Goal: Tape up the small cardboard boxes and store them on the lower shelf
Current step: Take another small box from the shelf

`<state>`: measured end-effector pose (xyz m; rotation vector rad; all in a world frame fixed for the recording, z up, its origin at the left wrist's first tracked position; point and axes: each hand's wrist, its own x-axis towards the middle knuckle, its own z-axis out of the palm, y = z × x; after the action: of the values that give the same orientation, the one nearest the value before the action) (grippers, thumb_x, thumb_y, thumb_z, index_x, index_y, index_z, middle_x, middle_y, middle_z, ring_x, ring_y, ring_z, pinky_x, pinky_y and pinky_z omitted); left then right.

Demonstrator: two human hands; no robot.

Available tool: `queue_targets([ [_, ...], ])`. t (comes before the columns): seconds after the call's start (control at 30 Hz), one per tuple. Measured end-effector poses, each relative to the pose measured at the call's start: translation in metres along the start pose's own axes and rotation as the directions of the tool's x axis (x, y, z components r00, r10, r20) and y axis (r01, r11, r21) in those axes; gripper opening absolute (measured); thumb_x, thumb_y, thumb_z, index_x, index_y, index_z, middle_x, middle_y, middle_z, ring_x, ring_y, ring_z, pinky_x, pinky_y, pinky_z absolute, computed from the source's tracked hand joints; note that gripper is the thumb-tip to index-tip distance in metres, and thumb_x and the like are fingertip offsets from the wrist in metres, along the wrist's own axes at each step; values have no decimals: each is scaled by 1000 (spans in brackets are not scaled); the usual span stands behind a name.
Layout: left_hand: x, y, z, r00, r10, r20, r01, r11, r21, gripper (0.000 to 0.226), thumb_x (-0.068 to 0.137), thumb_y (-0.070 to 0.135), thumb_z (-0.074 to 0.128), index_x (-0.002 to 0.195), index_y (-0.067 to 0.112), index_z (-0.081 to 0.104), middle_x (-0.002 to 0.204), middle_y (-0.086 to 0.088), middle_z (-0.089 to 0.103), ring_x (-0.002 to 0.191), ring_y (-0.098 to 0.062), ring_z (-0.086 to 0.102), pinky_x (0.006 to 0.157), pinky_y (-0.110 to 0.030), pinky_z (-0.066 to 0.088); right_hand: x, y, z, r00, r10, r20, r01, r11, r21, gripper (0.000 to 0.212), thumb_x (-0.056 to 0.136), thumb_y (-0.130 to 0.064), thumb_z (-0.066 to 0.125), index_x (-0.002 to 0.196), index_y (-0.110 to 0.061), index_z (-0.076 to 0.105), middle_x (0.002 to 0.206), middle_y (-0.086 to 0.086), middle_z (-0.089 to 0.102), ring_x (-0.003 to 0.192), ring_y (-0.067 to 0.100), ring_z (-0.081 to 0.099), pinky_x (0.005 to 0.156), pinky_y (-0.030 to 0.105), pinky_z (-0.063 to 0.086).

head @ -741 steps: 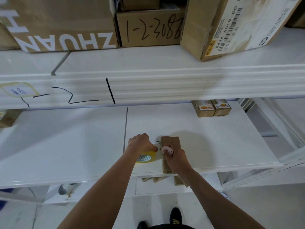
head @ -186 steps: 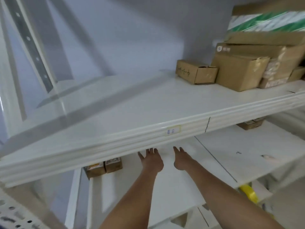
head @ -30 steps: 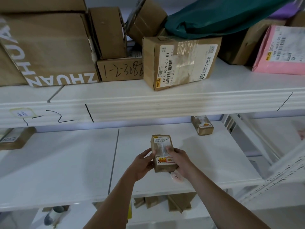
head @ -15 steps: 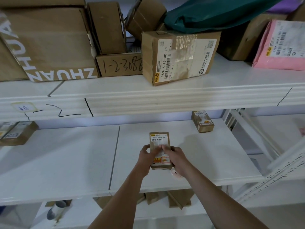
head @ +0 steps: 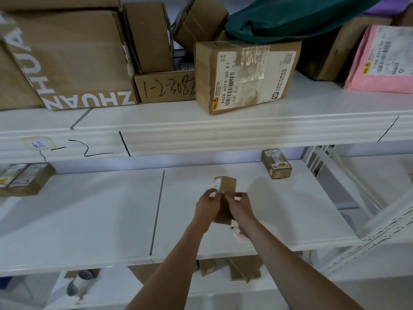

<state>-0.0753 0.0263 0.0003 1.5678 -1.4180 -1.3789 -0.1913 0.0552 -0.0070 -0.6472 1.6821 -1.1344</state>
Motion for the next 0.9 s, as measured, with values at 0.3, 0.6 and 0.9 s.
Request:
queue_targets([
  [0.3, 1, -24, -24, 960, -167, 226, 258, 842, -473, 40, 91, 24, 73, 128, 17, 61, 112, -12, 73, 104, -32, 69, 86, -46, 61, 2, -4, -7, 996, 36, 87, -22, 988, -156, 43, 97, -52, 59, 127, -21, 53, 117, -3, 62, 101, 18, 63, 80, 34, 58],
  [0.6, -1, -44, -23, 954, -224, 201, 280, 906, -316, 30, 94, 20, 71, 113, -5, 67, 103, -19, 74, 96, -34, 73, 87, -44, 61, 1, 22, 7, 989, 107, 99, -81, 970, -231, 50, 95, -54, 62, 123, -14, 58, 118, 6, 65, 105, 24, 64, 88, 42, 57],
  [0.9, 4, -62, -17, 941, -324, 100, 325, 946, 9, 43, 101, 39, 58, 118, 0, 63, 94, -8, 68, 82, -19, 66, 68, -30, 56, -5, 33, 15, 998, -11, 66, 52, 743, -667, 48, 103, -52, 44, 105, -8, 61, 96, 7, 66, 81, 20, 61, 58, 28, 43],
])
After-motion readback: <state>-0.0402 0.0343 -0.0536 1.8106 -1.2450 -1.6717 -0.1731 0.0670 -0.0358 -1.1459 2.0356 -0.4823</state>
